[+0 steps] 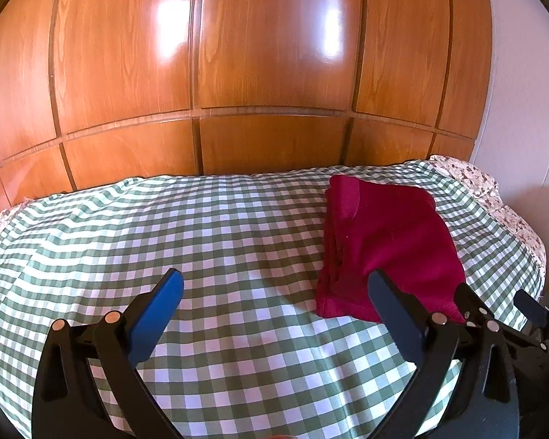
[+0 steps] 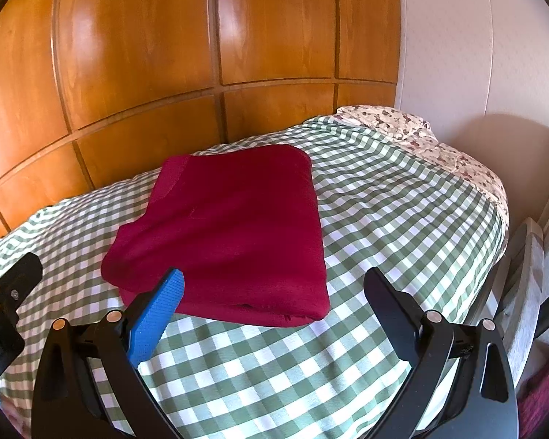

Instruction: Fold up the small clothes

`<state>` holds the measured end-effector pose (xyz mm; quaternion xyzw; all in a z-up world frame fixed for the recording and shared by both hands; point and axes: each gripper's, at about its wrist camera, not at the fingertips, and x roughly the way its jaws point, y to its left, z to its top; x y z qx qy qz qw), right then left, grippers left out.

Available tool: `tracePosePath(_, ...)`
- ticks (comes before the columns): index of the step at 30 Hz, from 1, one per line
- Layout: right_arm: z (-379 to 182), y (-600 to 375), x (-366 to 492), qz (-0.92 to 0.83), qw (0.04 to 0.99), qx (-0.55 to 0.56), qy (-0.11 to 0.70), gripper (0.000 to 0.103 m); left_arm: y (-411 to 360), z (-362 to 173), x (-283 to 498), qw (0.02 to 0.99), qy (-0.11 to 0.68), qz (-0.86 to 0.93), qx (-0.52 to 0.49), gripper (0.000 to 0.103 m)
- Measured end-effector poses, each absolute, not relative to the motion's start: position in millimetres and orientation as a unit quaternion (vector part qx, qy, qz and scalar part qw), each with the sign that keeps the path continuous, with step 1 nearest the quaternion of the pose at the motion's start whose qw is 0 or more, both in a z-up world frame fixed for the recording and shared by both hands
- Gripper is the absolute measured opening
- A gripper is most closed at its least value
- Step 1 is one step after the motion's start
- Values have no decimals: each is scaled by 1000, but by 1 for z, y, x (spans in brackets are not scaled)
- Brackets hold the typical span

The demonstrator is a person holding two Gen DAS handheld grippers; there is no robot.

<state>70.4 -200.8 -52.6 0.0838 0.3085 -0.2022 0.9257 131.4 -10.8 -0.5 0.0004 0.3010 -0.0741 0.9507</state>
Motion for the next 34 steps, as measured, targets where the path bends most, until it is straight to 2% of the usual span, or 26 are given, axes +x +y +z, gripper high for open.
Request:
tracePosePath(26, -52, -199, 73, -197, 926, 84, 311, 99, -11, 5, 129, 955, 289, -72, 3, 100)
tracePosePath(34, -48, -278, 95, -234, 912, 134, 309, 99, -2, -25, 147, 941, 335, -48, -1, 100)
